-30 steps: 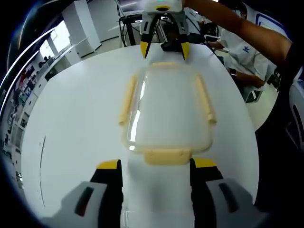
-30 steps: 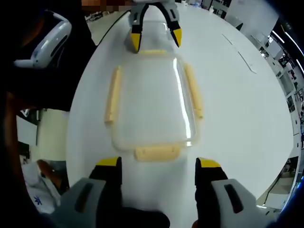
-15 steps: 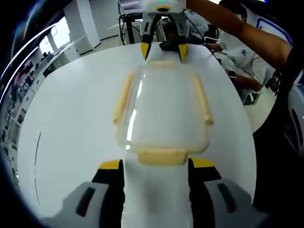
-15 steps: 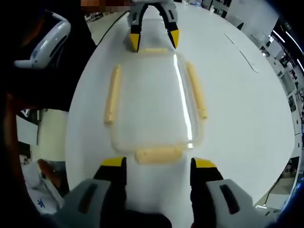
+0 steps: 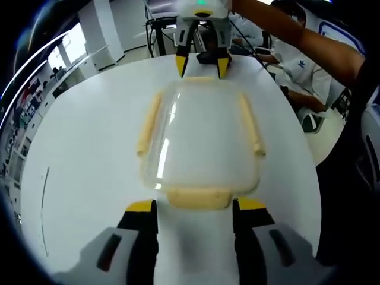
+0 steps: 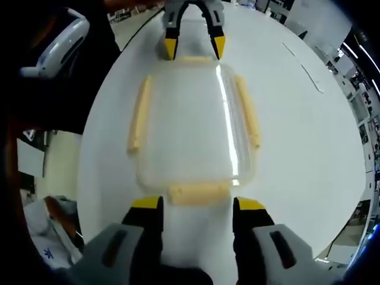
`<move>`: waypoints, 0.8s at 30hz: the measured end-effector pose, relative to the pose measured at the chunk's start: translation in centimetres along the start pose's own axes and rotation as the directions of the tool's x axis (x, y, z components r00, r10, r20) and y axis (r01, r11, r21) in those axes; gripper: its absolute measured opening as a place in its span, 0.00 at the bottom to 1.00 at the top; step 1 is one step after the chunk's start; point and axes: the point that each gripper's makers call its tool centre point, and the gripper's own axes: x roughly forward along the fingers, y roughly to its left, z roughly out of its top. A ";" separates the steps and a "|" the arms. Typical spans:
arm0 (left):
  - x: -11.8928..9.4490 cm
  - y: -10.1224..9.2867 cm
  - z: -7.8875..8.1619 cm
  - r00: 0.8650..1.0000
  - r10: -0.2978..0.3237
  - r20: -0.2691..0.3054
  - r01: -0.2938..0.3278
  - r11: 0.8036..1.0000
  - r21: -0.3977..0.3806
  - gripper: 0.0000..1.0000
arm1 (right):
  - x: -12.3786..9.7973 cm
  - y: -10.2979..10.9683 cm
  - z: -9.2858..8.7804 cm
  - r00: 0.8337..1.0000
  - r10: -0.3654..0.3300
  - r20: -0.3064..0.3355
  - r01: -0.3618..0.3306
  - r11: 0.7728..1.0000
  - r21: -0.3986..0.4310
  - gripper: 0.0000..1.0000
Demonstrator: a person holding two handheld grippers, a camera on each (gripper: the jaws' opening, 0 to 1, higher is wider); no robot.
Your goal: Snap each plastic latch of the storage box into its locked position after aligning the lid with the box until every specified latch is closed and the lid sits flush.
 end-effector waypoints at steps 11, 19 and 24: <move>0.2 -0.3 0.1 1.000 -0.027 -0.001 0.027 1.000 0.009 0.48 | 0.3 0.0 0.0 1.000 0.014 0.003 -0.014 1.000 -0.008 0.42; 0.2 -0.3 0.2 0.999 -0.044 0.003 0.043 0.999 0.020 0.48 | 0.6 -0.2 0.2 0.999 0.032 0.007 -0.032 0.999 -0.018 0.43; 0.2 -0.2 0.3 0.998 -0.062 -0.009 0.062 0.997 0.054 0.38 | 0.7 -0.2 0.4 0.999 0.053 0.004 -0.053 0.998 -0.015 0.40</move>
